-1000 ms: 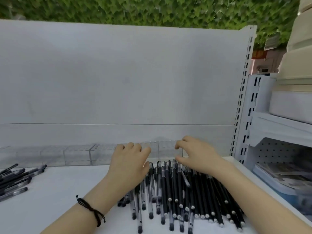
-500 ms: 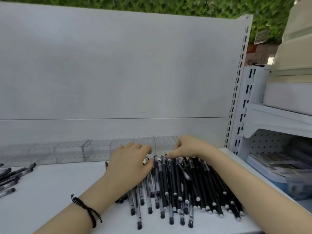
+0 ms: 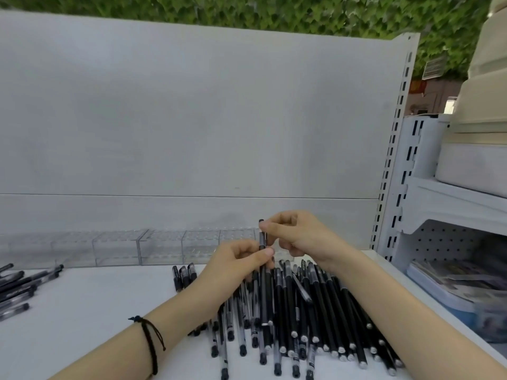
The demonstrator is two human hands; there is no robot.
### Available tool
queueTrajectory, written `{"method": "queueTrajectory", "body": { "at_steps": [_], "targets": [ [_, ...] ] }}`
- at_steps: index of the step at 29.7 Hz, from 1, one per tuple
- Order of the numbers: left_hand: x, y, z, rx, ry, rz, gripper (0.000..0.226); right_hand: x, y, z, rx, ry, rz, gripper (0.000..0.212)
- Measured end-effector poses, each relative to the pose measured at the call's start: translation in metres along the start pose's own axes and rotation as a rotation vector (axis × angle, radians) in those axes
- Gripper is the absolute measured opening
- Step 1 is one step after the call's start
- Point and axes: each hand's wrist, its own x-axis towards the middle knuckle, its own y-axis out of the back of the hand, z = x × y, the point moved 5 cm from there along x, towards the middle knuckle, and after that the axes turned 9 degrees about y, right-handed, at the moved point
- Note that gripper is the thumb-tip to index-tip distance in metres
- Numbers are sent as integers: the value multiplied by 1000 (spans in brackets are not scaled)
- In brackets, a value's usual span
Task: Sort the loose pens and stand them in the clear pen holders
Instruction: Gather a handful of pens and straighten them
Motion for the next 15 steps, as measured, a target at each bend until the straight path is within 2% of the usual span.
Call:
{"method": "queueTrajectory", "body": {
  "at_steps": [3,5,7,10,15],
  "targets": [
    [4,5,-8,-281,122,-45,16,1,13,7,-307,-15,-39,37],
    [7,9,-11,-434,177,-41,18,1,21,19,-636,-59,-113,40],
    [7,10,-13,-499,208,-30,20,-1,25,31,-817,-143,-190,43],
    [6,9,-16,-522,243,-47,21,-5,24,34,-822,-211,-232,44],
    [5,6,-18,-498,267,-69,23,-2,21,30,-677,-183,-211,37]
  ]
}}
